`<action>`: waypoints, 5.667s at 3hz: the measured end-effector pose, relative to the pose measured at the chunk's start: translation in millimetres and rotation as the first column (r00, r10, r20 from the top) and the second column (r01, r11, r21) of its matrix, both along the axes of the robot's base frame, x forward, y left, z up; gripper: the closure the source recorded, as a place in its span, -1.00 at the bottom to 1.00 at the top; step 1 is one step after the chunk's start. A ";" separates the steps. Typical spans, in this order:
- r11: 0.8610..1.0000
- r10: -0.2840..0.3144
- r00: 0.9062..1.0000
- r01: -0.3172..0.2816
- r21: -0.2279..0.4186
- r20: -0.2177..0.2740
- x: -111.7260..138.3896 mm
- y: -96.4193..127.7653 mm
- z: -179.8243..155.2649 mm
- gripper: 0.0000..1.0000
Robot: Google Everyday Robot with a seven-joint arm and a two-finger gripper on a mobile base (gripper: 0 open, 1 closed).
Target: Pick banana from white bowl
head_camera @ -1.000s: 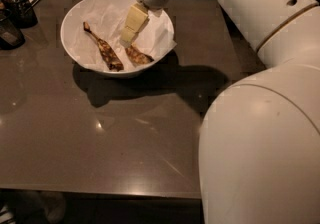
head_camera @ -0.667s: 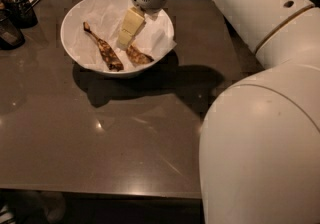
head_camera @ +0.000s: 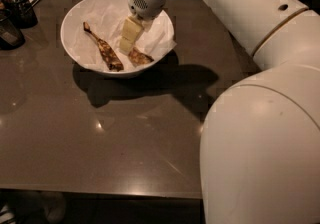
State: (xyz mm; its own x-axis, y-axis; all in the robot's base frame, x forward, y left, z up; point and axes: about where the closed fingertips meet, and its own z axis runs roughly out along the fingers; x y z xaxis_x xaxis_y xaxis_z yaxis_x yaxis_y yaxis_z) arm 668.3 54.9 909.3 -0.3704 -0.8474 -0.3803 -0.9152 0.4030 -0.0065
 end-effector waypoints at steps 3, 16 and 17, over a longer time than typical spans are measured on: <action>0.999 0.002 0.997 -0.005 -0.040 -0.074 10.3 -4.9 -28.3 -0.32; 0.993 0.119 0.992 -0.119 0.008 0.035 -57.7 3.1 34.9 1.00; 0.988 0.157 0.987 -0.157 0.001 0.025 -97.0 16.3 52.6 1.00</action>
Offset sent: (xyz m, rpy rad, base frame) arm 0.0100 -0.0125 -0.0208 -0.0592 0.0698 0.0216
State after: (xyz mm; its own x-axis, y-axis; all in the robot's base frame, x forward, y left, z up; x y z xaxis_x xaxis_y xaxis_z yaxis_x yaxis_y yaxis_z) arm 571.3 71.2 961.9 -0.2230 -0.8933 -0.3902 -0.9668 0.2540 -0.0290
